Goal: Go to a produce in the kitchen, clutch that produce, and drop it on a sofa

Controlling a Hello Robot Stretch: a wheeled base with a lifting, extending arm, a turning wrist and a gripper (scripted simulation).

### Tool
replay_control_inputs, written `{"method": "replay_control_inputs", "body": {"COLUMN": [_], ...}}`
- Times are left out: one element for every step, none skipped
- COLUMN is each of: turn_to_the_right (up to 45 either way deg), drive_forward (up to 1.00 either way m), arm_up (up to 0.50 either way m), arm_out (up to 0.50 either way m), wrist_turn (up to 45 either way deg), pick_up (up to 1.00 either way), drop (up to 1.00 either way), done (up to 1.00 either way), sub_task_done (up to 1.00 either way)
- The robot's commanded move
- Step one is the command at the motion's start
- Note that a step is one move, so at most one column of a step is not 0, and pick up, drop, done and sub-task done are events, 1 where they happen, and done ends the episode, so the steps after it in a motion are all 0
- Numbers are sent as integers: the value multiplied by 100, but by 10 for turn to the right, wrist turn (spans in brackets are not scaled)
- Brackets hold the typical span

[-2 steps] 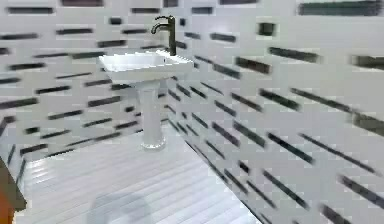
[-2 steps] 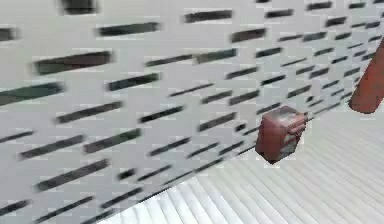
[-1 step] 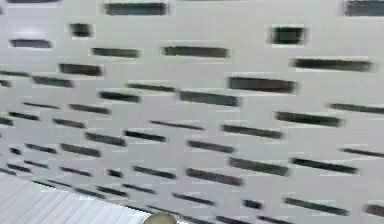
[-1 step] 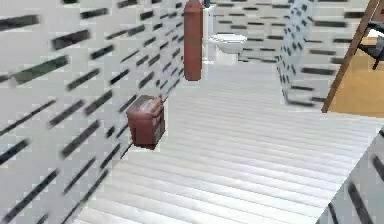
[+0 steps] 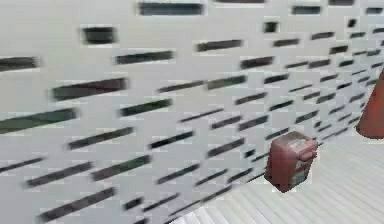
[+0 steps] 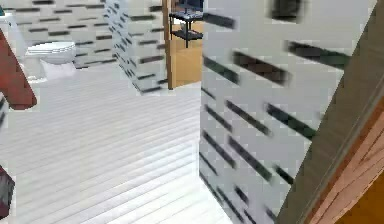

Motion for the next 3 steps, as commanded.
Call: {"method": "replay_control_inputs", "body": {"turn_to_the_right": [450,210,0], "drive_forward": [0,0,100], "arm_up": [0,0,0], "arm_out": [0,0,0], "wrist_turn": [0,0,0], "pick_up": [0,0,0], "drop": [0,0,0], "done": [0,0,0], "sub_task_done": [0,0,0]}}
